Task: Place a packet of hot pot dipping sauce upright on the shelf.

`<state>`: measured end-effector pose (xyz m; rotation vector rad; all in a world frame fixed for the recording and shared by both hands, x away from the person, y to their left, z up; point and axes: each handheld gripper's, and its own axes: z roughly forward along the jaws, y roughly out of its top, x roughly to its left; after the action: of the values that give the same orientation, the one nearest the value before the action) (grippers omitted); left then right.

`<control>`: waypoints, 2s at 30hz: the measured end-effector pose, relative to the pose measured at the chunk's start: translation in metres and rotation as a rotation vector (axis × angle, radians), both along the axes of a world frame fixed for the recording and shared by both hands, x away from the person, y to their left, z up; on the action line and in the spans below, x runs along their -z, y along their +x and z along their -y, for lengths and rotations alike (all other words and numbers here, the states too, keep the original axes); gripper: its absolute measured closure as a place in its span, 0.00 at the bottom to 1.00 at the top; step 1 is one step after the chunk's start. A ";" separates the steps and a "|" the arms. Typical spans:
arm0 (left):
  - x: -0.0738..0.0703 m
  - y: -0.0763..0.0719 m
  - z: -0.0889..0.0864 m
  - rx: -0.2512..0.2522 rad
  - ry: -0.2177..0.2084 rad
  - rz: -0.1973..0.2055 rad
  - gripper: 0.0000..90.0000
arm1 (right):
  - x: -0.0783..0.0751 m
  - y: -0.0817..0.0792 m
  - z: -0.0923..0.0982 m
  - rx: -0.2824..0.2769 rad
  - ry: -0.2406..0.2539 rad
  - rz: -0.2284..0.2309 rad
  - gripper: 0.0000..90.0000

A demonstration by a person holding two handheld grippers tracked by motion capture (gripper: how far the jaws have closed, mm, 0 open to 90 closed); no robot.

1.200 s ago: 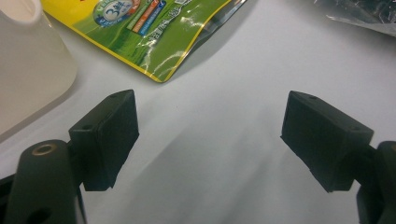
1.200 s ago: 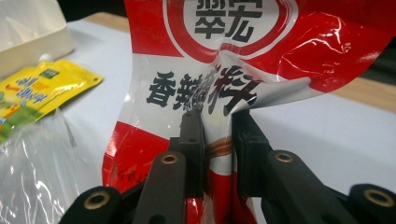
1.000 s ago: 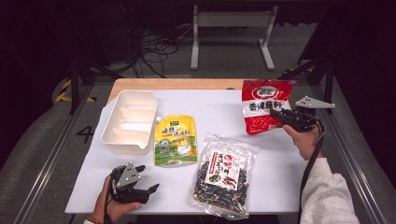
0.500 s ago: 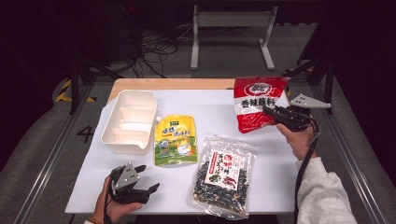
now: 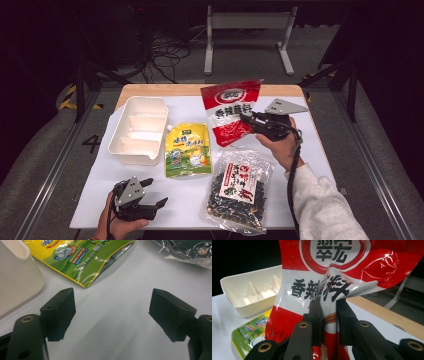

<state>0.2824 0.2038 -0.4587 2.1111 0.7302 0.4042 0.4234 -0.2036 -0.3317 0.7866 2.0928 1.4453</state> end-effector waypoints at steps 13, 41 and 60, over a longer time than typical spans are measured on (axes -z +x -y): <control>0.000 -0.009 -0.009 -0.013 -0.026 0.004 0.26 | -0.012 0.034 -0.074 0.010 0.021 0.045 0.84; 0.006 -0.047 -0.043 -0.096 -0.085 -0.013 0.26 | 0.029 0.119 -0.217 0.065 0.053 0.049 0.84; 0.008 -0.051 -0.047 -0.122 -0.100 -0.021 0.25 | 0.048 0.135 -0.261 0.130 0.087 0.052 0.84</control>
<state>0.2316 0.2504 -0.4663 1.9858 0.8767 0.4040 0.5587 0.0575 -0.3801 0.8919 1.9145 1.4783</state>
